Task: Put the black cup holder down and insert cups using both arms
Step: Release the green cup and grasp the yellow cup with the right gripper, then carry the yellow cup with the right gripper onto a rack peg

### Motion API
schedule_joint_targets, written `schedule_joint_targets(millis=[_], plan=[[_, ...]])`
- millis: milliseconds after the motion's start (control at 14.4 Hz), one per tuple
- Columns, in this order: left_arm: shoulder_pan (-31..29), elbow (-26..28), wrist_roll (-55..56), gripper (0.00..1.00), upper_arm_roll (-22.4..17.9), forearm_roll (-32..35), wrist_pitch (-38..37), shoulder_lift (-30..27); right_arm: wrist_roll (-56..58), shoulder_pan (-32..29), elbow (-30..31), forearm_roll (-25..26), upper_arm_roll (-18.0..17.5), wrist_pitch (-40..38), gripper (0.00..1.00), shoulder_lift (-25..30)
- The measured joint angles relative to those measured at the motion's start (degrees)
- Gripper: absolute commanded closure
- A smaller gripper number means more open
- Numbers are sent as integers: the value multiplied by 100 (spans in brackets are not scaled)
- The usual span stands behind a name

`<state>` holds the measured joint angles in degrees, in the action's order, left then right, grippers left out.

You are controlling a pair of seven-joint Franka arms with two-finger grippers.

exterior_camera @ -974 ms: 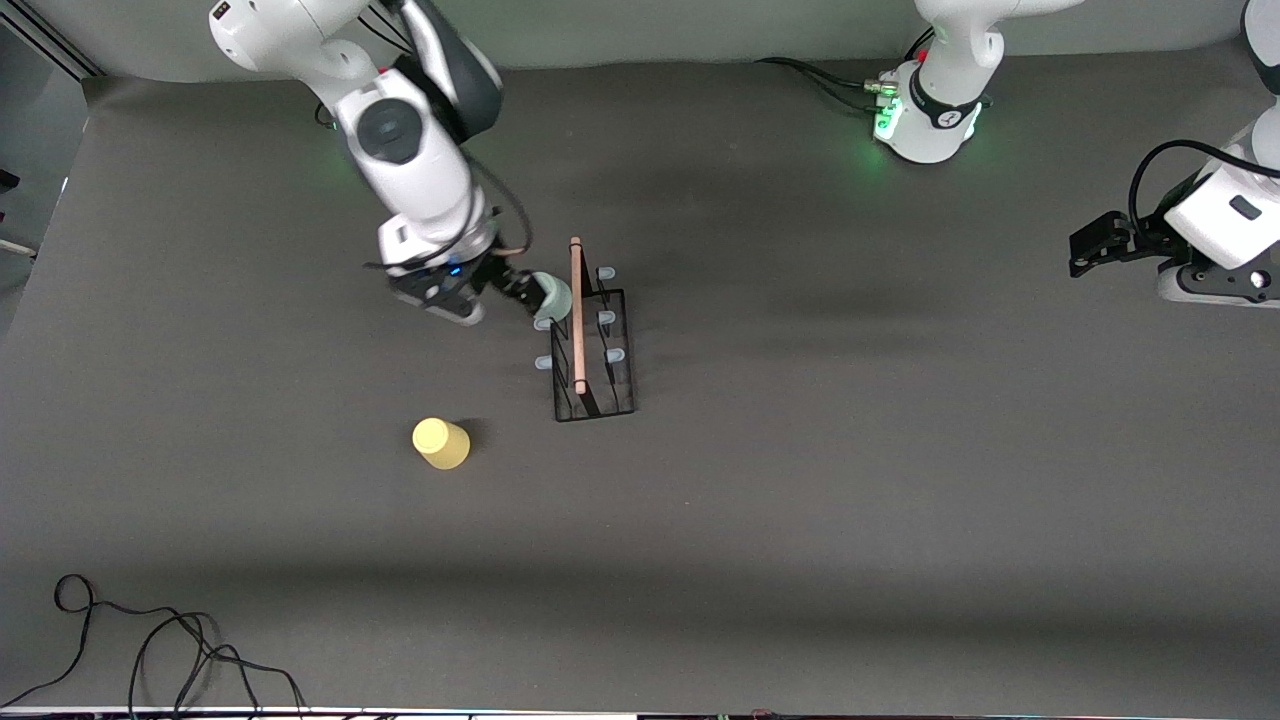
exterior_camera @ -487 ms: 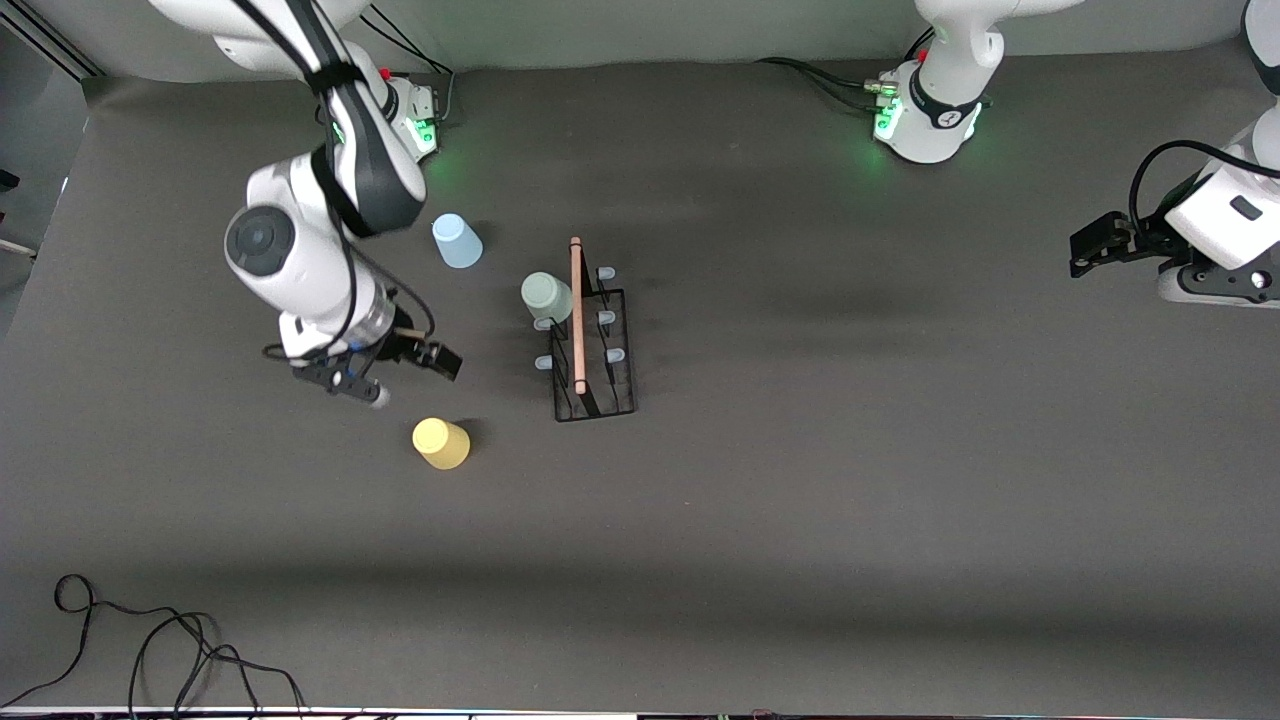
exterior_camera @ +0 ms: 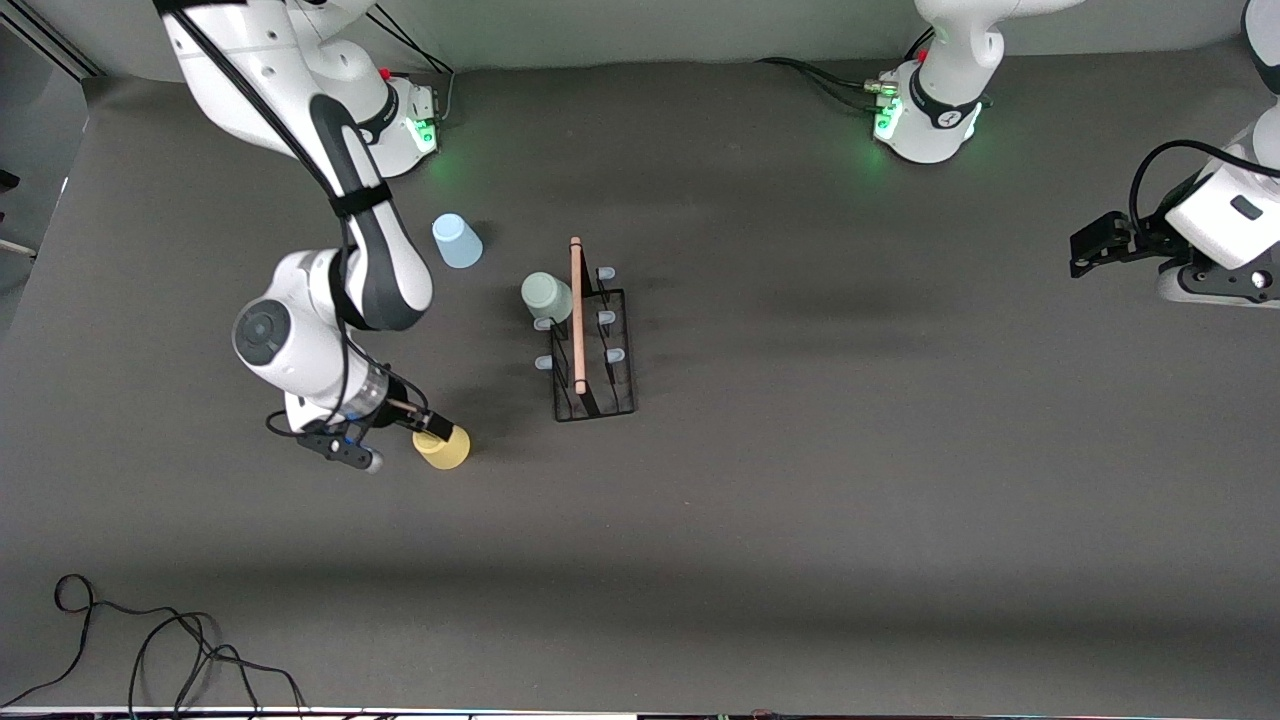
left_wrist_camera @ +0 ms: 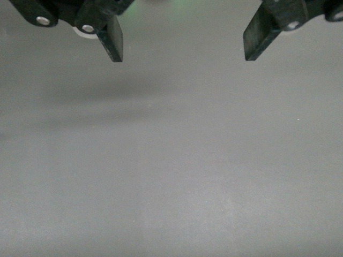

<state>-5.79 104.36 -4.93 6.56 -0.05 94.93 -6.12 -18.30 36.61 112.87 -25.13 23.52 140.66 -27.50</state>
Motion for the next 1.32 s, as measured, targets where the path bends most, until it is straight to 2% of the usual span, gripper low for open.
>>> schedule_joint_targets(millis=[278, 695, 765, 834, 904, 1321], plan=[[0, -1, 0, 0, 15, 0, -3, -1, 0, 21, -423, -16, -5, -1, 0, -415], [4, -1, 0, 0, 37, 0, 4, 2, 0, 38, -519, -18, -31, -13, 2, -863], [8, -3, 0, 0, 43, 0, 9, 2, 0, 44, -519, -19, -38, -24, 39, -899], [13, -7, 0, 0, 50, 0, 22, 2, 14, 46, -517, -19, -45, -47, 90, -917], [15, -8, 0, 0, 56, 0, 33, 7, 71, 47, -514, -19, -49, -81, 100, -922], [23, -10, 0, 0, 78, 0, 151, 104, 168, 96, -561, -23, -28, -171, 100, -754]])
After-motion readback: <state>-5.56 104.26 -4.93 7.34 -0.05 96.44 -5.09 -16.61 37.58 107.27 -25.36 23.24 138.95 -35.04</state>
